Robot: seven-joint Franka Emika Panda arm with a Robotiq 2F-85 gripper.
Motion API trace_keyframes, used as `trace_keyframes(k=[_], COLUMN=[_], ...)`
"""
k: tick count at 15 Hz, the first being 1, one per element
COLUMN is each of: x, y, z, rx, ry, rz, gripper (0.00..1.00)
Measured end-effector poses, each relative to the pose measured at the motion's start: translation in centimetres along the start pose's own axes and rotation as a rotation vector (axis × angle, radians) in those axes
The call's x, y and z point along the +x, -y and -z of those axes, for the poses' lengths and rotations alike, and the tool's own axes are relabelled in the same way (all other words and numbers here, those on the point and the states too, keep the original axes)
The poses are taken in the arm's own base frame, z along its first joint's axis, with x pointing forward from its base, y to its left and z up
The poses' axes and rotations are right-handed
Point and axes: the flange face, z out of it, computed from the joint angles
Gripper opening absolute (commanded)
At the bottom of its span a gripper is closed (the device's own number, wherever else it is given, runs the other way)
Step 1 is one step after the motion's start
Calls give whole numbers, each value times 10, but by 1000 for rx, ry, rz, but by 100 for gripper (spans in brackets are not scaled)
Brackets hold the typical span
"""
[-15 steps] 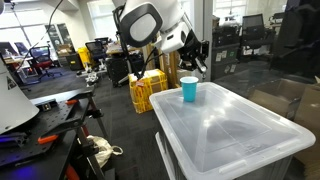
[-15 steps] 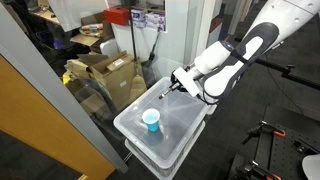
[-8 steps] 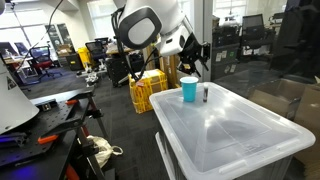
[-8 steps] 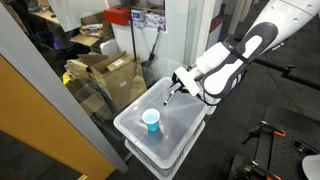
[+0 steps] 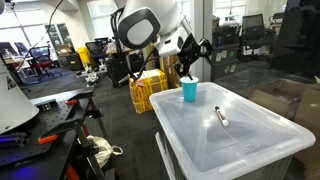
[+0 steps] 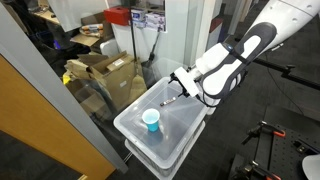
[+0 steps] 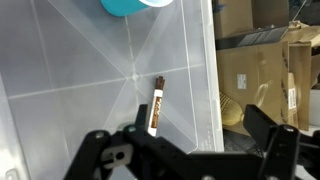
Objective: Take the marker out of the light blue cup
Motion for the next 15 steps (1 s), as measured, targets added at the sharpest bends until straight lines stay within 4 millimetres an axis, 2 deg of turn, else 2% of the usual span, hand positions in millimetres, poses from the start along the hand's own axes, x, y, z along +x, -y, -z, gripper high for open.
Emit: trace_keyframes(k=[7,15], x=[-15,-15], y=[-1,-3], z=[-2,-4], rx=[-6,-10], ry=[11,12], rz=[11,8], gripper=[100,100])
